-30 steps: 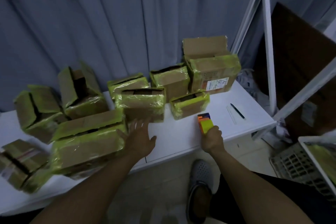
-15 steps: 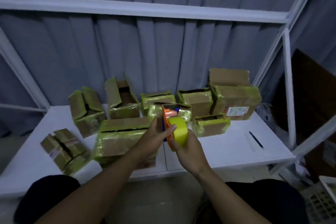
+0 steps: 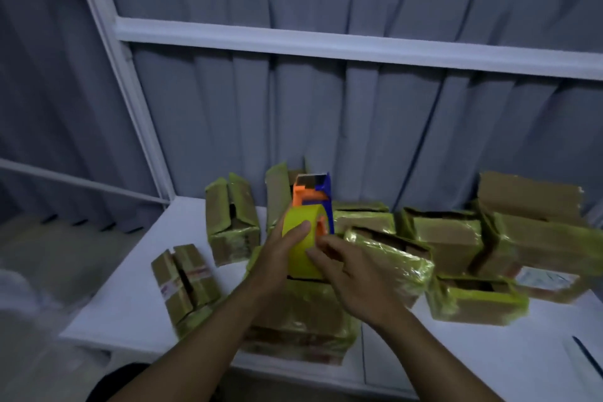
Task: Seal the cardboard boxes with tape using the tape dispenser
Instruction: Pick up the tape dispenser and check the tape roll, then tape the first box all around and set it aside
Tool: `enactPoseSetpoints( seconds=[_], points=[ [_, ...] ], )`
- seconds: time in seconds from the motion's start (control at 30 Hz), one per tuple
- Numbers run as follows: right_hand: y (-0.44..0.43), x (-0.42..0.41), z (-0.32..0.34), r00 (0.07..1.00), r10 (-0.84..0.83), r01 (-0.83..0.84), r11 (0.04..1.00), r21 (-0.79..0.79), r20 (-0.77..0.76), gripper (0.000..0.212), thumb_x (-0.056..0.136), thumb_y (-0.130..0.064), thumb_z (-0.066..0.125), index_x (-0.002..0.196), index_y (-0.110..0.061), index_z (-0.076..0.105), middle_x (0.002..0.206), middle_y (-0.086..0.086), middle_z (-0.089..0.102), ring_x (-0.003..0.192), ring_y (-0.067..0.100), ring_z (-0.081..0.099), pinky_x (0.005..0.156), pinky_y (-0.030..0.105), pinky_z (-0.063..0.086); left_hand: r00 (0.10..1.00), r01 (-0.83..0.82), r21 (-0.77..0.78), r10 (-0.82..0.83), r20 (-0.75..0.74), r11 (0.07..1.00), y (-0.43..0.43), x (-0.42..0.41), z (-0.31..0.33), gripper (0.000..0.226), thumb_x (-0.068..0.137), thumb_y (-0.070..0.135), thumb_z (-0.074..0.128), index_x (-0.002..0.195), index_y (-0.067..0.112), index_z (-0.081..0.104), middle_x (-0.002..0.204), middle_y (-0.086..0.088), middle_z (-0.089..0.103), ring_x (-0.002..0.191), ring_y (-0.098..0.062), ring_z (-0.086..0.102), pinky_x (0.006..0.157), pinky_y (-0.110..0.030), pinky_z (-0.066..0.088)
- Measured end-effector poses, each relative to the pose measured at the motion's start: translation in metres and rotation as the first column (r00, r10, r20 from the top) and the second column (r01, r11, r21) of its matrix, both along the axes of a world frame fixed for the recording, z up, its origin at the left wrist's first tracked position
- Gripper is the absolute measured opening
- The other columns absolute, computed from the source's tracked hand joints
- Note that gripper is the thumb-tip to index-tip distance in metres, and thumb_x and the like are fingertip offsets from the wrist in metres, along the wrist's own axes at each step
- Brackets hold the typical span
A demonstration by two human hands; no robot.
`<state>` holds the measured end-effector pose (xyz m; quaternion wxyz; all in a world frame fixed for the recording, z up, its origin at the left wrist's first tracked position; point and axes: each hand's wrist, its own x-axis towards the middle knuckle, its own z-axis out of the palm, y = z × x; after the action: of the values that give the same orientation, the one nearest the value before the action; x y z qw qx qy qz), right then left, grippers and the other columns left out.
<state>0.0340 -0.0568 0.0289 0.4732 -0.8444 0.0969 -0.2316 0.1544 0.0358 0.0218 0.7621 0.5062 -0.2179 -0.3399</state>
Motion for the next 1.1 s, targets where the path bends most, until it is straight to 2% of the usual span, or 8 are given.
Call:
enactPoseSetpoints(
  seconds=[0.2, 0.4, 0.47, 0.53, 0.6, 0.7, 0.97, 1.1],
  points=[
    [-0.014, 0.029, -0.023, 1.000, -0.001, 0.001, 0.980, -0.199, -0.001, 0.010, 0.099, -0.032, 0.064, 0.105, -0.023, 0.064, 0.092, -0.018, 0.065, 0.083, 0.003, 0.063, 0.067, 0.019, 0.046, 0.967, -0.108, 0.151, 0.069, 0.244, 0.983, -0.012, 0.014, 0.003, 0.028, 0.083, 0.025, 0.077, 0.110, 0.025, 0.071, 0.094, 0.005, 0.076, 0.088, -0.013, 0.073, 0.069, -0.024, 0.057],
    [-0.022, 0.033, -0.021, 0.986, -0.127, 0.159, 0.923, -0.352, 0.112, 0.016, 0.097, -0.044, 0.065, 0.107, -0.032, 0.068, 0.098, -0.019, 0.066, 0.085, -0.003, 0.059, 0.070, 0.011, 0.044, 0.976, -0.135, 0.179, 0.100, 0.196, 0.975, -0.006, 0.036, -0.001, 0.047, 0.071, 0.047, 0.085, 0.109, 0.021, 0.075, 0.105, -0.005, 0.075, 0.100, -0.026, 0.071, 0.091, -0.053, 0.056],
    [-0.030, 0.031, -0.019, 0.900, -0.349, 0.410, 0.881, -0.235, 0.263, 0.019, 0.097, -0.048, 0.064, 0.101, -0.030, 0.063, 0.097, -0.016, 0.060, 0.088, 0.004, 0.058, 0.074, 0.017, 0.045, 0.990, -0.073, 0.164, 0.051, 0.135, 0.984, -0.001, 0.038, -0.002, 0.045, 0.074, 0.039, 0.083, 0.111, 0.015, 0.074, 0.108, -0.011, 0.074, 0.103, -0.031, 0.070, 0.093, -0.054, 0.054],
    [-0.037, 0.031, -0.013, 0.872, -0.460, 0.451, 0.888, 0.092, 0.169, 0.034, 0.100, -0.060, 0.051, 0.113, -0.030, 0.060, 0.112, -0.013, 0.058, 0.106, 0.012, 0.060, 0.083, 0.025, 0.047, 0.998, 0.009, 0.145, -0.019, 0.064, 0.989, 0.003, 0.036, -0.002, 0.039, 0.079, 0.029, 0.076, 0.113, 0.010, 0.072, 0.110, -0.016, 0.073, 0.105, -0.036, 0.069, 0.094, -0.053, 0.055],
    [-0.040, 0.033, -0.009, 0.949, -0.312, 0.302, 0.842, 0.447, -0.053, 0.053, 0.099, -0.066, 0.037, 0.124, -0.030, 0.065, 0.119, -0.011, 0.069, 0.115, 0.015, 0.065, 0.090, 0.030, 0.051, 0.996, 0.076, 0.128, -0.082, 0.039, 0.989, 0.005, 0.031, -0.001, 0.039, 0.081, 0.023, 0.072, 0.116, 0.008, 0.070, 0.112, -0.017, 0.072, 0.106, -0.037, 0.068, 0.092, -0.049, 0.056],
    [-0.036, 0.032, -0.007, 0.991, -0.119, 0.122, 0.616, 0.778, -0.061, 0.056, 0.105, -0.056, 0.030, 0.118, -0.021, 0.072, 0.106, 0.007, 0.078, 0.100, 0.024, 0.075, 0.093, 0.045, 0.058, 0.989, 0.099, 0.113, -0.110, 0.099, 0.989, 0.006, 0.025, 0.002, 0.043, 0.079, 0.021, 0.071, 0.120, 0.012, 0.066, 0.112, -0.012, 0.073, 0.105, -0.031, 0.070, 0.090, -0.045, 0.058],
    [-0.028, 0.024, -0.025, 0.994, -0.032, -0.088, 0.318, 0.944, 0.104, 0.055, 0.102, -0.050, 0.037, 0.121, -0.015, 0.076, 0.120, 0.015, 0.073, 0.106, 0.026, 0.073, 0.085, 0.037, 0.061, 0.956, -0.039, 0.080, 0.014, 0.293, 0.996, 0.007, 0.028, 0.000, 0.045, 0.068, 0.036, 0.084, 0.110, 0.022, 0.072, 0.104, -0.004, 0.076, 0.098, -0.026, 0.072, 0.086, -0.044, 0.059],
    [-0.029, 0.015, -0.022, 0.967, 0.092, -0.252, 0.279, 0.926, 0.236, 0.057, 0.081, -0.047, 0.081, 0.125, -0.010, 0.074, 0.121, 0.015, 0.073, 0.107, 0.025, 0.073, 0.087, 0.037, 0.059, 0.974, -0.010, 0.080, -0.009, 0.228, 0.997, 0.004, 0.033, 0.002, 0.063, 0.061, 0.040, 0.086, 0.119, 0.025, 0.067, 0.110, -0.003, 0.075, 0.106, -0.025, 0.070, 0.097, -0.049, 0.054]
  ],
)
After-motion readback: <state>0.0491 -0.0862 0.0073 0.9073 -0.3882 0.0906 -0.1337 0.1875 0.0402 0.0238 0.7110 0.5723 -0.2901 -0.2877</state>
